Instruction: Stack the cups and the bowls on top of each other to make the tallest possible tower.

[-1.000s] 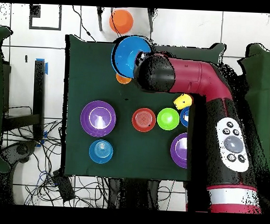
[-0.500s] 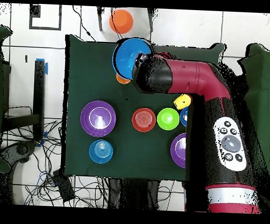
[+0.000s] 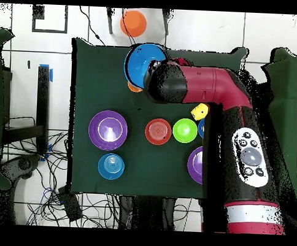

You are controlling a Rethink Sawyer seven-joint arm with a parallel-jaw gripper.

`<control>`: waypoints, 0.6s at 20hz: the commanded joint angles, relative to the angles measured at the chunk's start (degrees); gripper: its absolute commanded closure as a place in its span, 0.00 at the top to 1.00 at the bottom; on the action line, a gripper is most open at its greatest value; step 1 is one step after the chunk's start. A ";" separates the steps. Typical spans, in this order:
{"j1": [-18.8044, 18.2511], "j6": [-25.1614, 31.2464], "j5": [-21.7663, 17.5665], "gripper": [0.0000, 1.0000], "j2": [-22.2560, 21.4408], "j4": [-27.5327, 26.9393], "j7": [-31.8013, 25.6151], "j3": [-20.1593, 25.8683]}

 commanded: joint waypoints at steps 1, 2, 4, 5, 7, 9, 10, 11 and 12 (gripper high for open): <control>1.83 -4.44 -3.68 0.00 3.21 1.71 -0.32 0.22; 1.97 -4.41 -3.81 0.00 3.30 1.60 -0.37 0.20; 2.41 -3.88 -4.00 0.00 3.25 1.26 -0.22 -0.23; 2.71 -3.48 -4.12 0.00 3.21 1.03 -0.11 -0.53; 4.26 -2.39 -4.57 0.00 3.07 0.34 1.60 -2.13; 5.37 -2.05 -4.86 0.00 2.97 -0.04 2.26 -2.90; 5.69 -2.37 -4.83 0.00 3.19 -0.39 2.69 -3.21; 6.02 -2.68 -4.80 0.00 3.42 -0.75 3.12 -3.53; 6.40 -2.67 -4.63 0.00 3.61 -1.10 3.38 -3.87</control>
